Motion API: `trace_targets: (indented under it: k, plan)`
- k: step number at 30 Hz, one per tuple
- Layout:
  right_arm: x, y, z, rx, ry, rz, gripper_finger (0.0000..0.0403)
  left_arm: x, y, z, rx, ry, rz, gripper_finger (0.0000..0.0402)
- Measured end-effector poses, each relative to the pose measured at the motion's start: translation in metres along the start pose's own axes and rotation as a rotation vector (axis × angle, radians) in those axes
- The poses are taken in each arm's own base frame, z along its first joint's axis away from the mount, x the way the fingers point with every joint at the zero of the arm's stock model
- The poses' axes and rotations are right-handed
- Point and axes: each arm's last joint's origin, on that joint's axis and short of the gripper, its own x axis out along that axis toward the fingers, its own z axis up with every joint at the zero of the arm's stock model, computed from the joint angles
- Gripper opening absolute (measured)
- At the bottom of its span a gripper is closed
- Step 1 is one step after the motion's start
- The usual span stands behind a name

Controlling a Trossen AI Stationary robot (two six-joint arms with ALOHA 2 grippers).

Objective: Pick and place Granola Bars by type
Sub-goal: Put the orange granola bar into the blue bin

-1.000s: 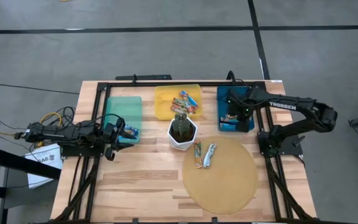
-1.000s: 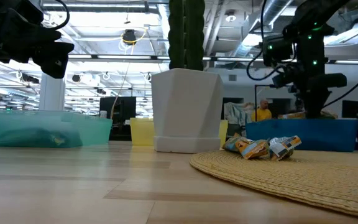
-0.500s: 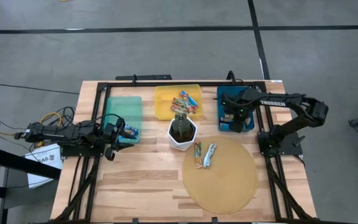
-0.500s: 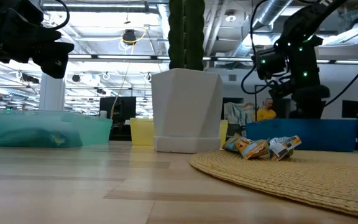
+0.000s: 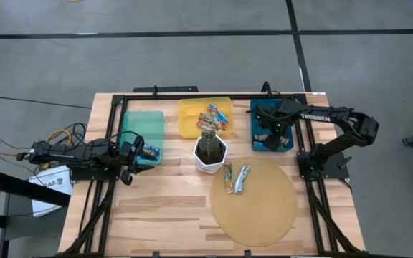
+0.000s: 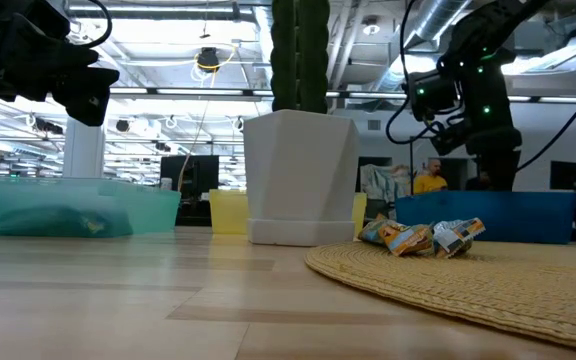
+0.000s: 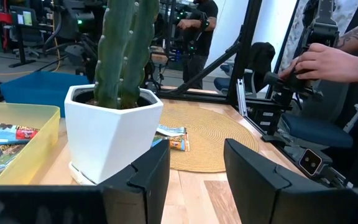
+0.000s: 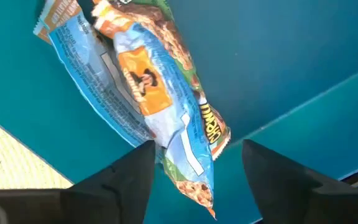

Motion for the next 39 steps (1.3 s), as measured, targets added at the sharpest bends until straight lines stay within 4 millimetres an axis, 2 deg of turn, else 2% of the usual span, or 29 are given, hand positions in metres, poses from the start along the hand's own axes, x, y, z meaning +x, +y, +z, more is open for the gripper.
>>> trace_targets:
  k: [4, 9, 15, 21, 25, 30, 35, 39]
  plan:
    - [0.0, 0.001, 0.0, 0.008, -0.002, 0.0, 0.0247, 0.0, 0.0, 0.0, 0.0, -0.001, 0.0, 0.0144]
    - [-0.008, 0.001, 0.004, 0.007, -0.03, 0.001, 0.0249, 0.0, 0.0, 0.0, 0.0, 0.0, 0.0, 0.0144]
    - [-0.026, 0.001, 0.011, 0.004, -0.074, 0.006, 0.0249, 0.0, 0.0, 0.0, 0.0, 0.0, 0.0, 0.0144]
    - [-0.05, 0.011, 0.016, -0.042, -0.12, 0.048, 0.0249, 0.0, 0.0, 0.0, 0.0, 0.0, 0.0, 0.0144]
    - [-0.07, 0.022, 0.017, -0.091, -0.16, 0.102, 0.0249, 0.0, 0.0, 0.0, 0.0, 0.0, 0.0, 0.0144]
    - [-0.098, 0.042, 0.009, -0.183, -0.26, 0.126, 0.0249, 0.0, 0.0, 0.0, 0.0, 0.0, 0.0, 0.0144]
    - [-0.125, 0.069, -0.006, -0.332, -0.353, 0.144, 0.0249, 0.0, 0.0, 0.0, 0.0, 0.0, 0.0, 0.0144]
    - [-0.135, 0.094, -0.017, -0.497, -0.388, 0.149, 0.0249, 0.0, 0.0, 0.0, 0.0, 0.0, 0.0, 0.0144]
